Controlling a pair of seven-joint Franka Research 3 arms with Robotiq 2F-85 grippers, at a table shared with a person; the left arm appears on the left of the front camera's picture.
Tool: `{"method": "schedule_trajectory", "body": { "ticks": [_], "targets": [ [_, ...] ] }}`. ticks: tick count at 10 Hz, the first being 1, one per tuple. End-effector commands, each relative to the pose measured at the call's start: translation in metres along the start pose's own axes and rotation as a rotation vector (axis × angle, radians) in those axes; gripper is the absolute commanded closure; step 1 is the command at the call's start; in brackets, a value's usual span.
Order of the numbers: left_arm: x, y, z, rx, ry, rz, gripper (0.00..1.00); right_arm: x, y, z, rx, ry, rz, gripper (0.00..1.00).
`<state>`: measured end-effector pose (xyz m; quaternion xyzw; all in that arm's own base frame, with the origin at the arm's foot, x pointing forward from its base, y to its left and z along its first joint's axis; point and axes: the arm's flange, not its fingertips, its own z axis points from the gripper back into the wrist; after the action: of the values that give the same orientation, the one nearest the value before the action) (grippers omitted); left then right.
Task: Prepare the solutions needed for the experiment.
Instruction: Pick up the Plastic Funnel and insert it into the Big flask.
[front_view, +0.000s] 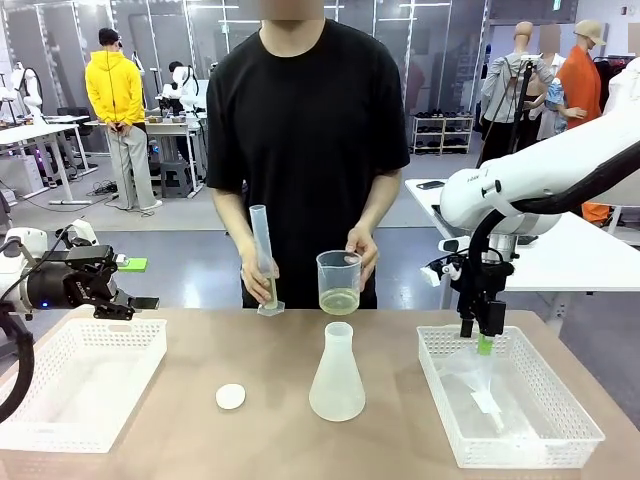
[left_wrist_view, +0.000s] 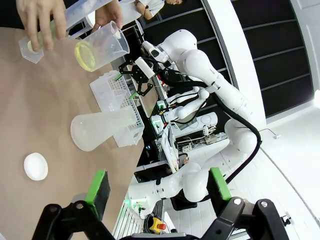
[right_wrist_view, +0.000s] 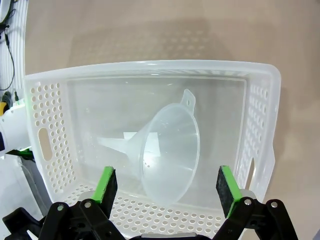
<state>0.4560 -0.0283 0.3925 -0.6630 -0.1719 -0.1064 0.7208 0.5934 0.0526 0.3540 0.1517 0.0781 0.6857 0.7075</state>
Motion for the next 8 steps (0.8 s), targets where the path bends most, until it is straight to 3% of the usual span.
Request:
{"method": "schedule_trajectory", "body": {
  "ticks": [1, 8],
  "targets": [
    [0.000, 0.000, 0.001, -0.001, -0.004, -0.020, 0.00, 0.000, -0.006, 0.000, 0.032, 0.022, 0.035, 0.00],
    [0.000, 0.000, 0.001, -0.001, -0.004, -0.020, 0.00, 0.001, 0.008, -0.010, 0.123, 0.044, 0.060, 0.00]
  ]
}}
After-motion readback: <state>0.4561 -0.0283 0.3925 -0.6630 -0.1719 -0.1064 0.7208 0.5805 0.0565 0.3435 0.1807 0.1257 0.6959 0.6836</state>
